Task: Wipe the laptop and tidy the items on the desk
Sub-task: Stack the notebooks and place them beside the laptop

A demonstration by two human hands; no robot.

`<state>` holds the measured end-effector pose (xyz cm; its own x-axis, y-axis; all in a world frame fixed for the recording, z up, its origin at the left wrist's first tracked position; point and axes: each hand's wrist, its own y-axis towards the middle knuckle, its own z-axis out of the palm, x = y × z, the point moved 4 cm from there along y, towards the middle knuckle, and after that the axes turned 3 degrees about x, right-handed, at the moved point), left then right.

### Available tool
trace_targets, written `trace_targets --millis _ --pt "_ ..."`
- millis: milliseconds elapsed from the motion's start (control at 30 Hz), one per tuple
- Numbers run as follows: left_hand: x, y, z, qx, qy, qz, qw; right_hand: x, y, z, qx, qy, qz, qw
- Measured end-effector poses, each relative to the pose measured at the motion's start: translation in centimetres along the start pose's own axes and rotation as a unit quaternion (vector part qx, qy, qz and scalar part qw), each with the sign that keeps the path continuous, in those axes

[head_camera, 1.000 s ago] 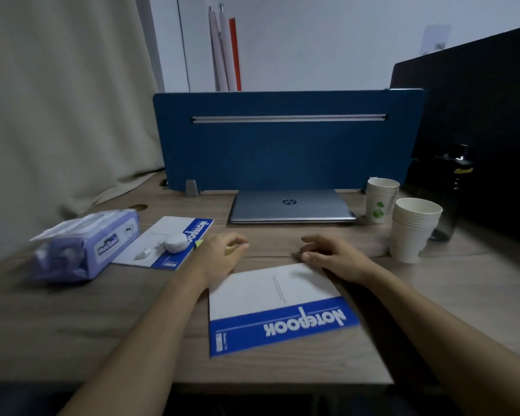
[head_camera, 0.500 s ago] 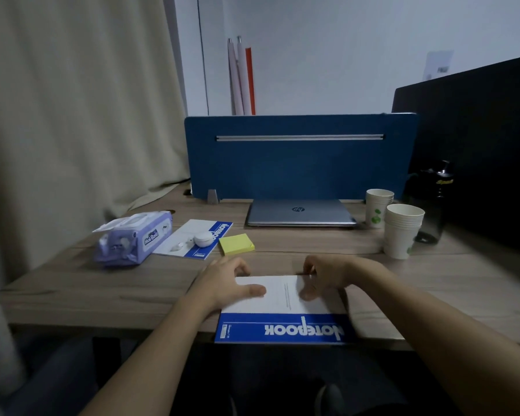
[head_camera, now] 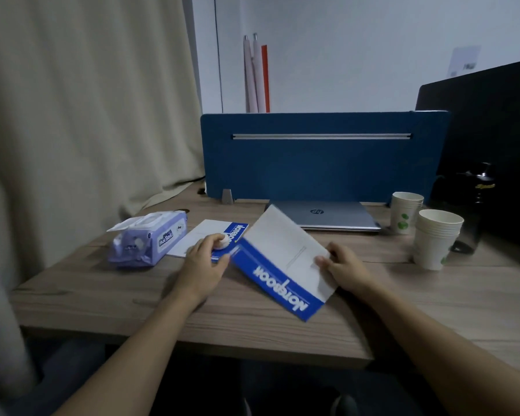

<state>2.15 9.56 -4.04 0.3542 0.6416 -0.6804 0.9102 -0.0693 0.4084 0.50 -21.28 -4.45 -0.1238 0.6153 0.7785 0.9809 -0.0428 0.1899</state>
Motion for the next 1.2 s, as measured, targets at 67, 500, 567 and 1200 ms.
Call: trace_targets --millis 67,500,567,1200 --pt "1.1 1.0 -0.6 -0.018 0.074 0.018 0.997 -0.8 1.4 0.1 -0.04 0.059 0.014 0.997" --pt "5.5 8.6 1.3 -0.005 0.276 0.044 0.96 -4.2 11.3 0.8 -0.136 0.06 0.031 0.988" --pt "5.4 8.9 1.7 -0.002 0.274 0.068 0.959 -4.4 12.3 0.8 -0.148 0.065 0.033 0.986" --pt "-0.6 9.4 8.6 0.13 0.229 0.131 0.956 -4.9 12.0 -0.9 -0.195 0.235 0.061 0.95"
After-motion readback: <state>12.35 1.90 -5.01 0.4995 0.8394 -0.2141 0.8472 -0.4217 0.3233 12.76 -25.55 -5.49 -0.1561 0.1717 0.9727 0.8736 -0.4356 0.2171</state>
